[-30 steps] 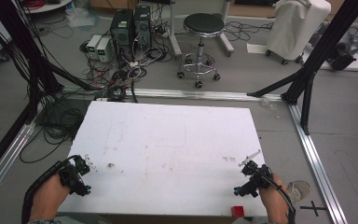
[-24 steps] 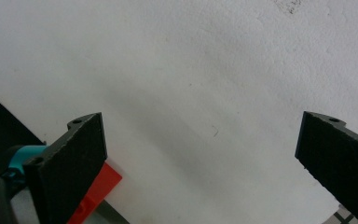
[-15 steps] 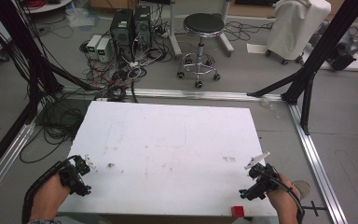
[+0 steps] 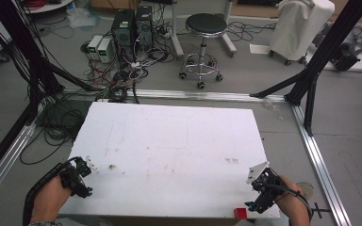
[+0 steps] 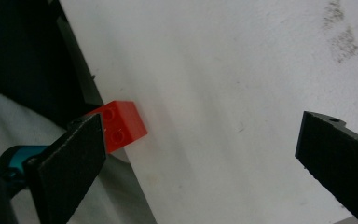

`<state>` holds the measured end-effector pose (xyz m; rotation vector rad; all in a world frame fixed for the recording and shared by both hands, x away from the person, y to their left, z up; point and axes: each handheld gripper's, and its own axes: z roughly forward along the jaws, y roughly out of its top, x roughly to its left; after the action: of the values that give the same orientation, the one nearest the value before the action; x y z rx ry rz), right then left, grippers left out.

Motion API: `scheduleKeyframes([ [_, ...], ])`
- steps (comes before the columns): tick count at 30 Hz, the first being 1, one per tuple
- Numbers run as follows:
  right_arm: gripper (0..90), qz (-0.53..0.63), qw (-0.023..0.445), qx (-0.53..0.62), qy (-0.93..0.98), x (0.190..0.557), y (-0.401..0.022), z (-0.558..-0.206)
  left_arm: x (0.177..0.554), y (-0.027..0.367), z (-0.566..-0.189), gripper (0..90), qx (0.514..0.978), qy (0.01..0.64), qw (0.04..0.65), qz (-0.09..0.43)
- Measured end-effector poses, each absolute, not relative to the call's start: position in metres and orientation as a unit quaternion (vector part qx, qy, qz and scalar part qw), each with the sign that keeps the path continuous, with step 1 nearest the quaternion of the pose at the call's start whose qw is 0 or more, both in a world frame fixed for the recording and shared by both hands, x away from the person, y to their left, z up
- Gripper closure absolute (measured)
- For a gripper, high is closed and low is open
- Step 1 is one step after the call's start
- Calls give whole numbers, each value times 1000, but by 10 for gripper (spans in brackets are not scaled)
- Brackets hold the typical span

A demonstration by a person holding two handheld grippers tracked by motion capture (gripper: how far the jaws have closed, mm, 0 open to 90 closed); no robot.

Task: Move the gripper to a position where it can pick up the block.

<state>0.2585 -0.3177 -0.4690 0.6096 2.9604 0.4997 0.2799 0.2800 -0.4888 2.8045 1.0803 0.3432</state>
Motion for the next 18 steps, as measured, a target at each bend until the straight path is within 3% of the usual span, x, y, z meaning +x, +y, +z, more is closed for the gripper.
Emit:
scheduleKeyframes([
  [18,15,130,9,62,989,244,-300,-476,280,279,-489,220,926,355,60,112],
])
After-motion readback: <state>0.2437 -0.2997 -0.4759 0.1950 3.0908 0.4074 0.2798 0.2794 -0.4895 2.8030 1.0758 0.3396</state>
